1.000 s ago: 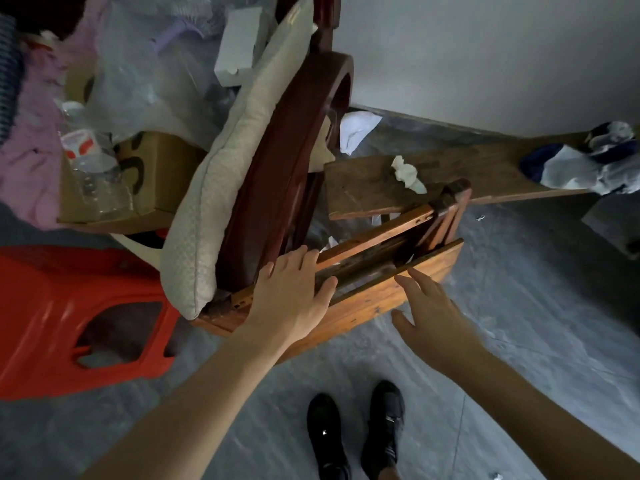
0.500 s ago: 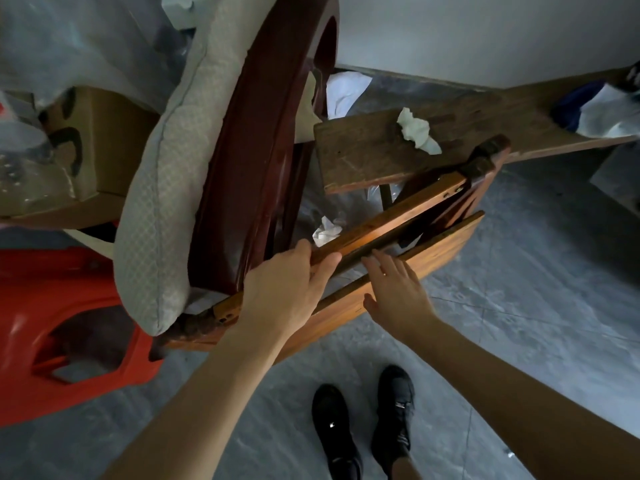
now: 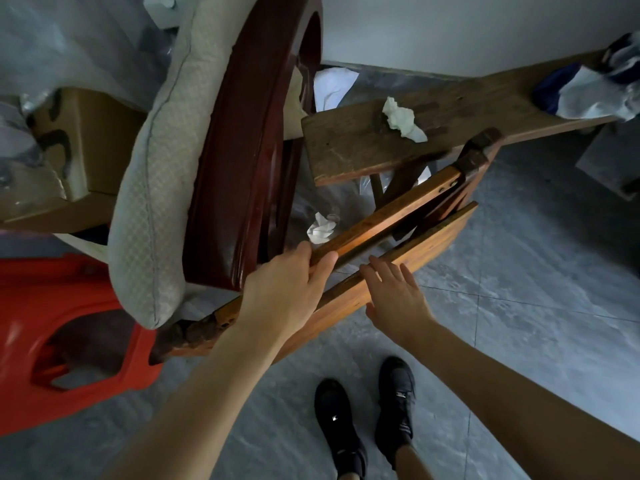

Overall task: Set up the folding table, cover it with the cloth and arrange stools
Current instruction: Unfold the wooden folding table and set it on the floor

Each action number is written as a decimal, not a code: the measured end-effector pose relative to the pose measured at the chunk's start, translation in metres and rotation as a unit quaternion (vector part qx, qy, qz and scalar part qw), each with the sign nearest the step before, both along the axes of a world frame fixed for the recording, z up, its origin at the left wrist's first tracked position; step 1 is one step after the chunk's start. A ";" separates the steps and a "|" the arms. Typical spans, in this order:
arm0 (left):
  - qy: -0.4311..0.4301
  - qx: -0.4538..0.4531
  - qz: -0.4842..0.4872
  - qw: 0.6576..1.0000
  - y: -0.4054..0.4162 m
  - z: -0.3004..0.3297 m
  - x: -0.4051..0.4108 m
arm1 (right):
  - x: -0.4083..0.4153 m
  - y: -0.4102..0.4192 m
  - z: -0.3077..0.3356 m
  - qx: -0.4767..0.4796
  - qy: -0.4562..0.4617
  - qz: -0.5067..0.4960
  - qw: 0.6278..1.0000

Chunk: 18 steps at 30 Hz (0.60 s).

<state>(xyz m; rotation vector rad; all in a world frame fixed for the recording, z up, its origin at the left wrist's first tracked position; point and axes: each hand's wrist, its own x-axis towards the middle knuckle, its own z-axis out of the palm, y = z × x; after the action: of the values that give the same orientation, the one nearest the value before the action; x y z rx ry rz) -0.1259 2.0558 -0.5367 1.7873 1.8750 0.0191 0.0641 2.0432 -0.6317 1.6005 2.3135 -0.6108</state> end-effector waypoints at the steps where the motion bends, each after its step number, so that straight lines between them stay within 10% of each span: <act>1: -0.010 -0.002 -0.001 1.000 -0.002 -0.001 0.000 | 0.002 0.000 0.001 -0.001 -0.003 0.001 1.000; 18: 0.003 -0.009 -0.087 0.996 -0.058 0.001 0.036 | 0.036 -0.038 -0.012 0.022 -0.052 0.046 0.997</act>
<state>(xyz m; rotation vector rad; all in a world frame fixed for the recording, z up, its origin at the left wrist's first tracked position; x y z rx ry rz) -0.0894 1.9976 -0.5357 1.9337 1.7112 -0.0665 0.1000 2.0048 -0.6441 1.4971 2.3234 -0.4471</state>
